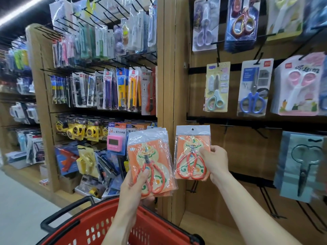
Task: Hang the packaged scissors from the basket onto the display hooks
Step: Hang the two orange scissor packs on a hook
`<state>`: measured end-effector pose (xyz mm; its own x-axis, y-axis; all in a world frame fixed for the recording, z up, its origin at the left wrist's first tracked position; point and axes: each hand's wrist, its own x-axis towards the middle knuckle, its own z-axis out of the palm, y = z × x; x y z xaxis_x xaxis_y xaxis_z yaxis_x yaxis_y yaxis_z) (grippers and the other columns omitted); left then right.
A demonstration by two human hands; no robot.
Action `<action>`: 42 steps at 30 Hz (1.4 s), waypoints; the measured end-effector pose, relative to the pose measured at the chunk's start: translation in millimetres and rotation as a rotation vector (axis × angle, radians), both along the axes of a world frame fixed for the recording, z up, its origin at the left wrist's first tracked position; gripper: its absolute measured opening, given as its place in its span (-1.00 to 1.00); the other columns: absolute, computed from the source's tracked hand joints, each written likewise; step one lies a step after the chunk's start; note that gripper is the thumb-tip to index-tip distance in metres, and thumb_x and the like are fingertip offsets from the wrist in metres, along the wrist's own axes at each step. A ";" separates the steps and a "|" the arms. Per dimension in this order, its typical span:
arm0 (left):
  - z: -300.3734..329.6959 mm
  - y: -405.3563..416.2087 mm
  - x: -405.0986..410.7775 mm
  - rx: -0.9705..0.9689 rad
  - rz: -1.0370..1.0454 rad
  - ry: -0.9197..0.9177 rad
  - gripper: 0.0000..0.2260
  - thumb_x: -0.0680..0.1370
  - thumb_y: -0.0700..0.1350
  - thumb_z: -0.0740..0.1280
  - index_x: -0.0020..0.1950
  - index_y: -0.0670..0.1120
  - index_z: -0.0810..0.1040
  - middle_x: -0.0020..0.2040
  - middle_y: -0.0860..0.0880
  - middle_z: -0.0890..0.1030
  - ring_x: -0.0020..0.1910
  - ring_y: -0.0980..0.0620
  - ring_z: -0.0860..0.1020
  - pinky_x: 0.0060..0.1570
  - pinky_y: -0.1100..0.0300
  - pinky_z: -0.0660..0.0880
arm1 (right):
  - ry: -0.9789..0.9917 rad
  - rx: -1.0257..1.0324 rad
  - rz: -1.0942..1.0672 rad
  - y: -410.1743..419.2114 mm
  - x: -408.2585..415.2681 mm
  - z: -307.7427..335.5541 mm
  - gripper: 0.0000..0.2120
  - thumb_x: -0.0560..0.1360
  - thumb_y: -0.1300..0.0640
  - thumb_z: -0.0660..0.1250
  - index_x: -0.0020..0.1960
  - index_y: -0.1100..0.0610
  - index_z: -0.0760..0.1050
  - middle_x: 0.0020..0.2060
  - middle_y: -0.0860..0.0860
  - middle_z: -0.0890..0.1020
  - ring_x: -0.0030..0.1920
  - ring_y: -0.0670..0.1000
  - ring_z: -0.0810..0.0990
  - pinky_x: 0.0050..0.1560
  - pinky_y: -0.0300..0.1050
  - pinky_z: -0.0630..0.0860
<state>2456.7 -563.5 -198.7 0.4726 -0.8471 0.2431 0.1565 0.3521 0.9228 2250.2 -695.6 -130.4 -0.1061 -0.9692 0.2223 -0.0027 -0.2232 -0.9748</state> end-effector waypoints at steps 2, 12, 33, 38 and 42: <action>1.3 -0.8 -1.2 -0.005 -0.006 0.004 -0.72 0.57 0.04 0.46 0.28 0.16 0.61 0.07 0.00 0.77 -0.07 -0.08 0.77 -0.31 0.08 0.69 | 0.003 0.011 -0.003 -1.4 -0.1 0.7 -0.80 0.63 0.04 0.41 0.17 0.11 0.50 -0.11 0.00 0.73 -0.26 -0.07 0.76 -0.34 -0.15 0.61; 4.6 -0.8 3.1 -0.029 0.013 -0.032 -0.72 0.60 0.04 0.44 0.31 0.13 0.59 0.07 0.06 0.77 -0.04 -0.02 0.77 -0.32 0.07 0.68 | 0.044 0.042 -0.023 -8.7 1.5 -0.3 -0.80 0.61 0.02 0.43 0.16 0.07 0.50 -0.05 0.00 0.73 -0.18 -0.03 0.77 -0.15 -0.01 0.72; 9.4 -1.2 11.6 -0.046 0.040 -0.040 -0.70 0.60 0.04 0.44 0.33 0.17 0.60 0.14 0.05 0.75 0.08 -0.09 0.74 -0.16 0.03 0.68 | 0.256 -0.156 0.117 -18.3 5.2 12.3 -0.53 0.69 0.16 0.27 0.52 -0.22 0.35 0.33 -0.06 0.54 0.02 0.02 0.72 -0.35 -0.23 0.59; 12.3 1.6 12.7 -0.033 0.041 -0.034 -0.73 0.60 0.03 0.45 0.30 0.16 0.61 0.09 0.05 0.76 -0.03 -0.08 0.76 -0.39 0.12 0.65 | 0.354 -0.127 0.169 -28.8 7.0 16.5 -0.46 0.70 0.13 0.24 0.57 -0.29 0.25 0.34 0.02 0.51 0.04 0.05 0.71 -0.35 -0.25 0.56; 12.7 2.7 15.0 -0.022 0.045 -0.042 -0.71 0.59 0.07 0.45 0.30 0.18 0.60 0.09 0.05 0.76 -0.03 -0.10 0.76 -0.37 0.10 0.65 | 0.396 -0.121 0.162 -32.9 9.1 18.7 -0.45 0.70 0.09 0.22 0.57 -0.35 0.21 0.31 0.08 0.51 0.03 0.07 0.71 -0.33 -0.19 0.59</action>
